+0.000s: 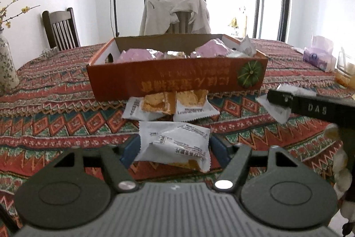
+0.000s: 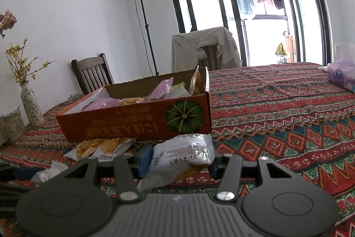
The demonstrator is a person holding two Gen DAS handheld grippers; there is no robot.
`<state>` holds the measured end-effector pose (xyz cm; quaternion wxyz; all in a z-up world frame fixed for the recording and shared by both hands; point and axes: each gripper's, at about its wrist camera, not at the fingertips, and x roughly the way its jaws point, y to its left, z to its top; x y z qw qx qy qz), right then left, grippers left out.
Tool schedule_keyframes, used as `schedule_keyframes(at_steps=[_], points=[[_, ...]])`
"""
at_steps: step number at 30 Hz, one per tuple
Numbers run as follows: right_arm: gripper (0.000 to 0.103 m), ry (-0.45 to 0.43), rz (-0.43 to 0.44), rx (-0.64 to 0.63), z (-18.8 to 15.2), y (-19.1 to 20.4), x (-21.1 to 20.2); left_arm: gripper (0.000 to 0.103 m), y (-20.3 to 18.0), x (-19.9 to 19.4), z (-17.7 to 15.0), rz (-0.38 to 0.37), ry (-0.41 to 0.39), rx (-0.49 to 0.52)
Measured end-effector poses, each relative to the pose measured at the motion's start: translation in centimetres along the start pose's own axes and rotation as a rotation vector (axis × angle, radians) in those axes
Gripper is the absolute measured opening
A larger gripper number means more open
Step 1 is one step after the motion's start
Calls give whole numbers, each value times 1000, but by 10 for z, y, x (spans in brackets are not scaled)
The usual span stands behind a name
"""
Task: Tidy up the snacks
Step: 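Carry both white packets over the box and lower them inside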
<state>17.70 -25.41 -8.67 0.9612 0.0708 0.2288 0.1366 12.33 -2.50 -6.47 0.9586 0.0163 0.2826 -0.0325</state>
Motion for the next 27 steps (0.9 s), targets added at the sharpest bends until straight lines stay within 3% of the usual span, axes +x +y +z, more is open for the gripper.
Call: schedule_keyframes(at_steps=[6,14,27], points=[[50,12,-16,-49,7,10,4,71,9,-7,22,-9,-72,-4],[50,-86,-16,-94,51,27,2,71,17,-5,61,-9,-137,-41],[50,-138,-30,-159,122,52,54,71,30,36,120,35,-174,-71]])
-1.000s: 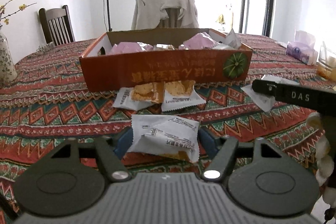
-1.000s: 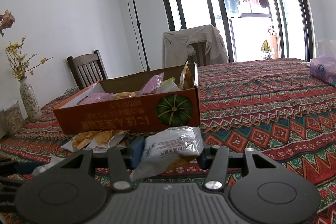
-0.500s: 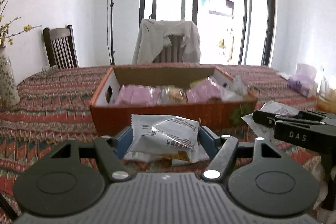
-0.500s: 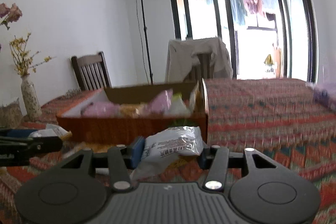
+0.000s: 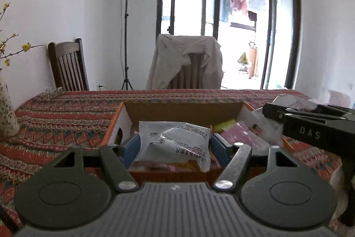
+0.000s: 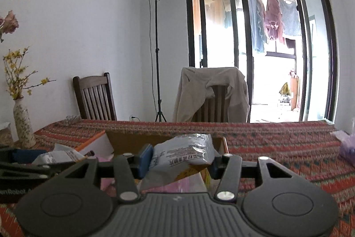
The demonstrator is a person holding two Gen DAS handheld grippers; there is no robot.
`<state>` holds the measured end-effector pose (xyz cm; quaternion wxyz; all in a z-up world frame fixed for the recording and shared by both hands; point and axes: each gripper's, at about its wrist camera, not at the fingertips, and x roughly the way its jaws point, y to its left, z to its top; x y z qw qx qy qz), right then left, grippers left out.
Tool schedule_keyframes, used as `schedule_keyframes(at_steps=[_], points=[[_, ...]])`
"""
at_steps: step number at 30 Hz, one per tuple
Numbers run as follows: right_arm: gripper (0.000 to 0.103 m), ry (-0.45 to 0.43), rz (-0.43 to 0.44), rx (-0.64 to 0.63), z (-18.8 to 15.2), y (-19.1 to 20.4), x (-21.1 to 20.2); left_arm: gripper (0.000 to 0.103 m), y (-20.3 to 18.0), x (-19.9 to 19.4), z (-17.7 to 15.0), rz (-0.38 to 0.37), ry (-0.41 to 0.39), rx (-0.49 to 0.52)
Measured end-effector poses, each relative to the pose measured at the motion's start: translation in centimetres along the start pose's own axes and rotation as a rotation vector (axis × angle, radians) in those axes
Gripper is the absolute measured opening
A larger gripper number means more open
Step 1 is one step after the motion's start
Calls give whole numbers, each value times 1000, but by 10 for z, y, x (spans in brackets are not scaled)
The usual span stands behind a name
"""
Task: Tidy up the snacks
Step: 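Carry both white packets over the box and lower them inside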
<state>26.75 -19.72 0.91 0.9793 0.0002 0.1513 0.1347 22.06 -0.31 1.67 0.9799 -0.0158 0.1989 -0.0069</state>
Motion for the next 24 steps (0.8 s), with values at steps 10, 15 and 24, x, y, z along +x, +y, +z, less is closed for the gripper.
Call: schedule_keyframes(at_steps=[10,15,24], points=[[50,38,-21,40,10,7,67,71,18,70,22,75,28,-93],[50,23,-45,68,-3,2,85,71,24,94,20,101,22,-122],[51,81,-33,38,-29,1,98,77,39,112,-1,65,53,-134]])
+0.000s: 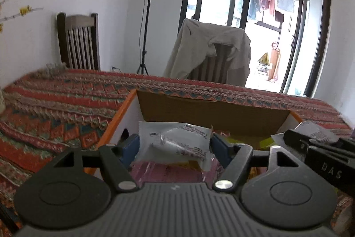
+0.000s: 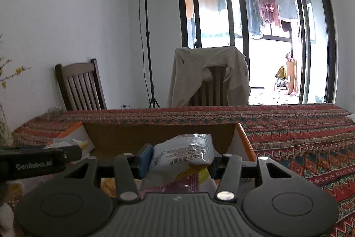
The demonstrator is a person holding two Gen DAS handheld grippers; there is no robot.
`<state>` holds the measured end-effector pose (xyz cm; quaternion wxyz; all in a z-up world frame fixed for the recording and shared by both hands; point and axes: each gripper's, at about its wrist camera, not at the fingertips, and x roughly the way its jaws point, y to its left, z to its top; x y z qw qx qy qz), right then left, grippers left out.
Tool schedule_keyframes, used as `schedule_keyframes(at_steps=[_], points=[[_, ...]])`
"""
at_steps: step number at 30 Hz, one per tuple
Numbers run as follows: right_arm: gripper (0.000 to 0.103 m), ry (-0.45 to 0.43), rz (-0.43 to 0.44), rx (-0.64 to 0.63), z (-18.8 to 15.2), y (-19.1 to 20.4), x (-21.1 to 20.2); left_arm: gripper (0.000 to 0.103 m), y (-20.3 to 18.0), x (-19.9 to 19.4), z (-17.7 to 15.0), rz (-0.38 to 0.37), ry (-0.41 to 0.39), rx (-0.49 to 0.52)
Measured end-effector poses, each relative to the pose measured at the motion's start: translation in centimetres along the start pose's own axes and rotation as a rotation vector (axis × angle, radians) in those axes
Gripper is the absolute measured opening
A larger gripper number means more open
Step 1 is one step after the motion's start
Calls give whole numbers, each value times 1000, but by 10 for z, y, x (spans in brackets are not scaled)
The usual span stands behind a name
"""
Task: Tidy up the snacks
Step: 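Carry both white packets over the box and lower them inside, then open both tools to release the white packets into the box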
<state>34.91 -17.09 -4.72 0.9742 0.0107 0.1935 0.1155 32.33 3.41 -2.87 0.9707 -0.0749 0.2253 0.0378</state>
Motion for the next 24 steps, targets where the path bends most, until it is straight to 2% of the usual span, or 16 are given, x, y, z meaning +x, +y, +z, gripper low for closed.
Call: schedule_keyframes(at_steps=[2,3,4,6,7,18,20,24], points=[[53,7,-4,3,0,-2,0,86,4,-4,-1,-7,-15,-14],[61,14,1,8,-1,-3,0,89,6,-6,-1,-14,-24,-20],[77,18,5,16,-1,-4,0,101,7,-9,-1,-16,-36,-28],[98,23,7,28,-3,-5,-2,103,8,-13,-1,3,-64,-43],[101,20,8,29,-4,-6,-3,103,9,-14,-1,-3,-68,-44],[103,2,-4,30,-2,-7,-10,103,15,-14,2,20,-50,-95],[103,13,-20,28,1,-7,-13,103,16,-21,8,27,-23,-110],[103,-6,-14,27,15,-6,-32,103,20,-49,18,2,-42,-132]])
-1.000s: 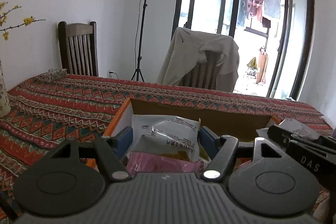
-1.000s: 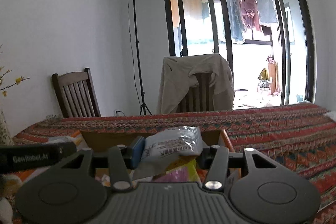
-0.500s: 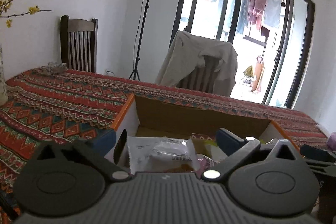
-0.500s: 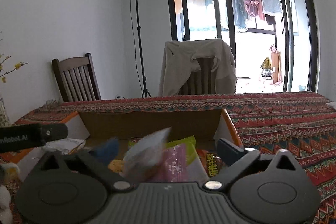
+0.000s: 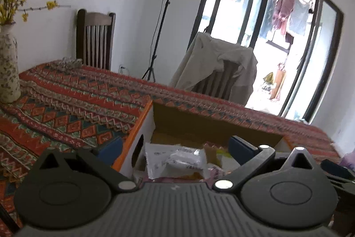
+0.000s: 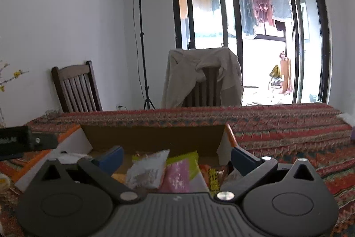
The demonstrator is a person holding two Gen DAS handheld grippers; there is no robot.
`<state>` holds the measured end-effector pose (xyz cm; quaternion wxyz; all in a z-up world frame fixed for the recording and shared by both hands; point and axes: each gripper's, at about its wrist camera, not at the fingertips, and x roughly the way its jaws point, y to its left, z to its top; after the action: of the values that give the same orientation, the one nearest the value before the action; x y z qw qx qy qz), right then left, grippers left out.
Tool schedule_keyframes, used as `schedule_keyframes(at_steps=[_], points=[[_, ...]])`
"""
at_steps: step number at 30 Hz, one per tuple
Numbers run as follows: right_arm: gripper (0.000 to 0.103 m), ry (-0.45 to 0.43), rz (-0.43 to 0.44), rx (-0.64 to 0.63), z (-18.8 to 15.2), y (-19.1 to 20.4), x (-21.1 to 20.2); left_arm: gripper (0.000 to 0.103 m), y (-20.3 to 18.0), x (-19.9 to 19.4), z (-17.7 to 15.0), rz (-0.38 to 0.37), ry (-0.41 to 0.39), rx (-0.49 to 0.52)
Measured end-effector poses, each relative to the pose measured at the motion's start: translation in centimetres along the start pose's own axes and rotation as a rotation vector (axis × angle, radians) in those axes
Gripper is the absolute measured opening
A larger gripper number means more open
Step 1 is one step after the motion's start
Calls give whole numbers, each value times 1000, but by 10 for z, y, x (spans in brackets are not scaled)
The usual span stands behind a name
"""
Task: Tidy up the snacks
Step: 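Open both tools to release the white packets into the box, then withdraw both tools from the box toward the cracker packets on the cloth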
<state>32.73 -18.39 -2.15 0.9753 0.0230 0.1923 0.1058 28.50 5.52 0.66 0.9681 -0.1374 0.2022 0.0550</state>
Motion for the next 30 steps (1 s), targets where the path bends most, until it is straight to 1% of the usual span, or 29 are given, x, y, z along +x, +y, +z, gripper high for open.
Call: schedule_keyframes(at_steps=[3,6,9,14,17,21,24,27,30], points=[[103,-13,10,-2,9,3,-18,103,1,-18,4,-12,-14,10],[103,-27,25,-14,13,6,-38,103,2,-33,2,-7,-17,44],[103,-34,31,-29,11,9,-55,103,10,-43,-4,0,-14,59],[103,-13,35,-46,-3,10,-77,103,31,-59,-20,14,16,90],[103,33,47,-45,-15,11,-84,103,44,-67,-33,27,38,112],[103,116,6,-62,-36,16,-84,103,64,-72,-56,59,76,150],[103,174,30,-55,-51,18,-83,103,80,-75,-71,72,95,158],[103,219,40,-49,-62,21,-80,103,93,-75,-83,85,96,151],[103,251,57,-43,-67,29,-74,103,97,-76,-88,85,68,147]])
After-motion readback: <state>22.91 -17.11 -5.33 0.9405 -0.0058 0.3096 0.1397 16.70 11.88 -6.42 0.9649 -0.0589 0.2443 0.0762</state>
